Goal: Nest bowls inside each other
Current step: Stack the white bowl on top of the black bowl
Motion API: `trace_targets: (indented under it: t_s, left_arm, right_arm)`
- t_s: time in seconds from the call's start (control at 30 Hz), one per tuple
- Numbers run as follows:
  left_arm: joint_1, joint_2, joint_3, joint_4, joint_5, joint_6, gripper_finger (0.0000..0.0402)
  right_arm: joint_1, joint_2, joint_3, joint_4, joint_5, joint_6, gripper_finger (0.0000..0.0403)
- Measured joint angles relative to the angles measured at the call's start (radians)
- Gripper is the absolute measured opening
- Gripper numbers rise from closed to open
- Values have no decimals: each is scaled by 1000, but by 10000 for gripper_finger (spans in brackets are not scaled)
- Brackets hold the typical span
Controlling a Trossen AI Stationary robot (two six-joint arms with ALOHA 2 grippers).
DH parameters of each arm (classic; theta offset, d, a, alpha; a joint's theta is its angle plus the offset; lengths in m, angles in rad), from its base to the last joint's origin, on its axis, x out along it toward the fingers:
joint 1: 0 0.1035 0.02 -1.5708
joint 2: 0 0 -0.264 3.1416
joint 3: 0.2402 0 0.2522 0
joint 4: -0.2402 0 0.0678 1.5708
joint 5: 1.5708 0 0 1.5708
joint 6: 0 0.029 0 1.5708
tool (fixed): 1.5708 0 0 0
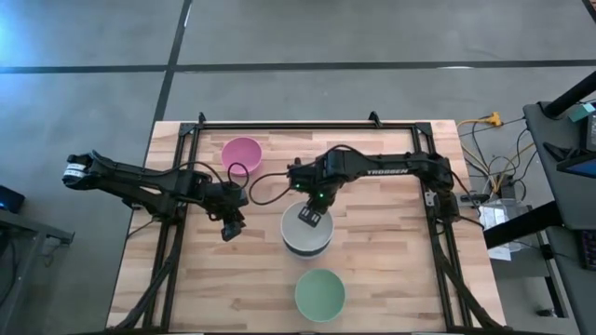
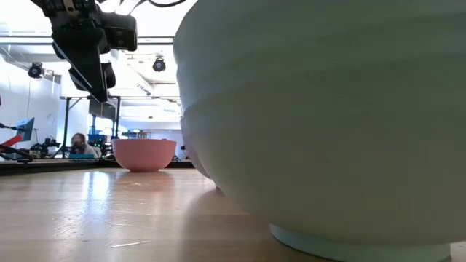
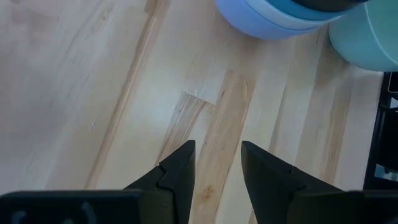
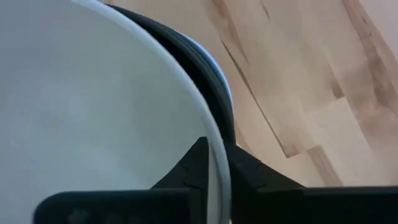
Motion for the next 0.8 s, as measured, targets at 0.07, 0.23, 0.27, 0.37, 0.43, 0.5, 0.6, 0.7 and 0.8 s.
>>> trace_targets:
  t_s: [0.07, 0.23, 0.27, 0.37, 0.43, 0.5, 0.6, 0.7, 0.8]
  left_arm:
    - [0, 0, 0, 0, 0, 0, 114]
    - [0, 0, 0, 0, 0, 5, 114]
    - [0, 0, 0, 0, 0, 18, 114]
    - [0, 0, 0, 0, 0, 27, 114]
    - [0, 0, 0, 0, 0, 27, 114]
    - [0, 0, 0, 0, 0, 28, 114]
    - [0, 0, 0, -1, 0, 28, 114]
    - [0, -8, 1, -6, -22, 26, 114]
    - [1, -27, 1, -8, -60, 23, 114]
  right_arm:
    - [3, 0, 8, 1, 0, 4, 54]
    - [3, -14, 31, 3, 4, 7, 111]
    - [3, -20, 35, 2, 5, 10, 121]
    - [2, -50, 45, 5, 13, 19, 144]
    - [3, -73, 46, 9, 21, 18, 154]
    - [7, -98, 42, 19, 41, 18, 158]
    - [16, -131, 32, 24, 89, 18, 157]
    - [21, -145, 31, 28, 141, 17, 147]
    - [21, -148, 31, 47, 144, 16, 134]
